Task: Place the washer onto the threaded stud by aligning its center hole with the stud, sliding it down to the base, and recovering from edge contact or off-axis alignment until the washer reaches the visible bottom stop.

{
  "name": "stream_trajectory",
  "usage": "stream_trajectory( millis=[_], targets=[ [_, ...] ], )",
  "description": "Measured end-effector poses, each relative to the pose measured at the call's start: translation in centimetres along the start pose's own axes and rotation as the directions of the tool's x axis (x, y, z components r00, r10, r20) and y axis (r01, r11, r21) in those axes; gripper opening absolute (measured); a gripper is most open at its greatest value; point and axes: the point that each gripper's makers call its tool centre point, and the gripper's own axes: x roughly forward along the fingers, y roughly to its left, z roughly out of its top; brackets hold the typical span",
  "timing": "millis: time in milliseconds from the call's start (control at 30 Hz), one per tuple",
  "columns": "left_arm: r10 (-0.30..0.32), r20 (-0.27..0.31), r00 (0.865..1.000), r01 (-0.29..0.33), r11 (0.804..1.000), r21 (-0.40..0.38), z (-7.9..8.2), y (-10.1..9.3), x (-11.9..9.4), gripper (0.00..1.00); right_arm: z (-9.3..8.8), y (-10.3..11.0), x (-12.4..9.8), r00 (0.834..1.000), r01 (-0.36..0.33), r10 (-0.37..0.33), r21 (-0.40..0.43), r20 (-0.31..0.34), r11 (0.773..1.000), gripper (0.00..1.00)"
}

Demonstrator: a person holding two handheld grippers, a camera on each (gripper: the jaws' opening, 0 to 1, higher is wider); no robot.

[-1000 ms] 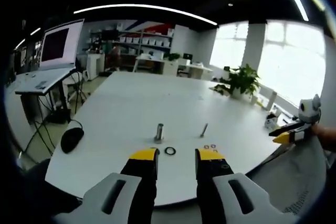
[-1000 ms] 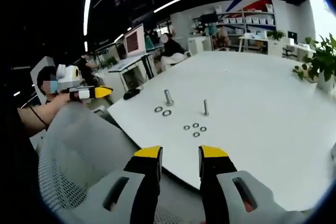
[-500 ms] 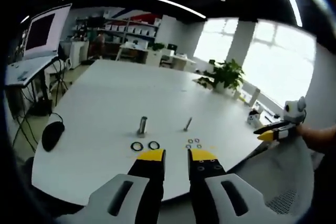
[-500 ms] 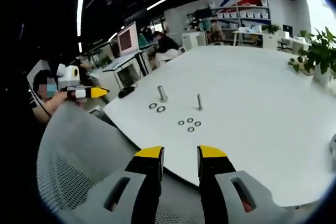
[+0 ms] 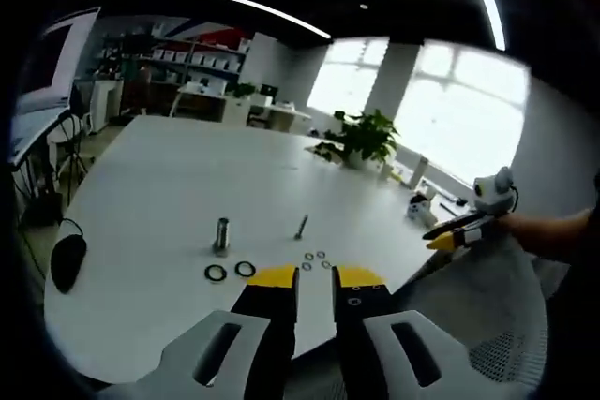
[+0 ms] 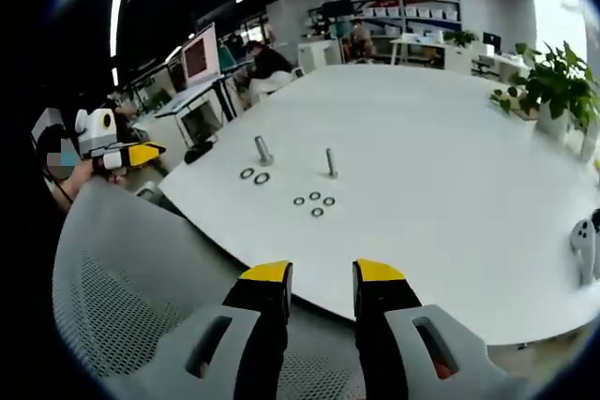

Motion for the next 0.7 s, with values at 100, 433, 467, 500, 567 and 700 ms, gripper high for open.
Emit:
stream_trajectory(
  millis=[100,433,467,500,567,700],
  targets=[
    [0.007,0.006,1.000,-0.007,1.000,-0.006,0.0,0.2,-0.1,0.12,-0.2,0.4,0.1,1.000,-0.001,0.000,-0.010,-0.017,1.000,0.28],
    [0.010,0.000,1.000,-0.010,1.000,-0.002,-0.1,0.2,-0.1,0.12,-1.3,2.2,-0.1,0.988,-0.121,0.112,-0.088,-0.105,0.989,0.29],
    [0.008,-0.004,1.000,-0.009,1.000,-0.002,-0.2,0.2,-0.1,0.12,-1.3,2.5,-0.1,0.985,-0.140,0.129,-0.099,-0.112,0.985,0.29],
    [0.007,-0.010,1.000,-0.007,1.000,-0.005,-0.3,0.1,-0.1,0.12,-1.3,2.8,-0.1,0.979,-0.172,0.156,-0.124,-0.129,0.977,0.29],
    [-0.002,0.023,1.000,0.002,1.000,-0.012,0.2,0.0,-0.1,0.12,-1.3,2.7,0.0,0.972,-0.195,0.173,-0.139,-0.157,0.971,0.29],
    [-0.002,0.006,1.000,0.002,1.000,-0.019,-0.1,0.0,-0.1,0.14,0.1,2.0,0.4,0.968,-0.223,0.197,-0.166,-0.158,0.961,0.29]
  ],
)
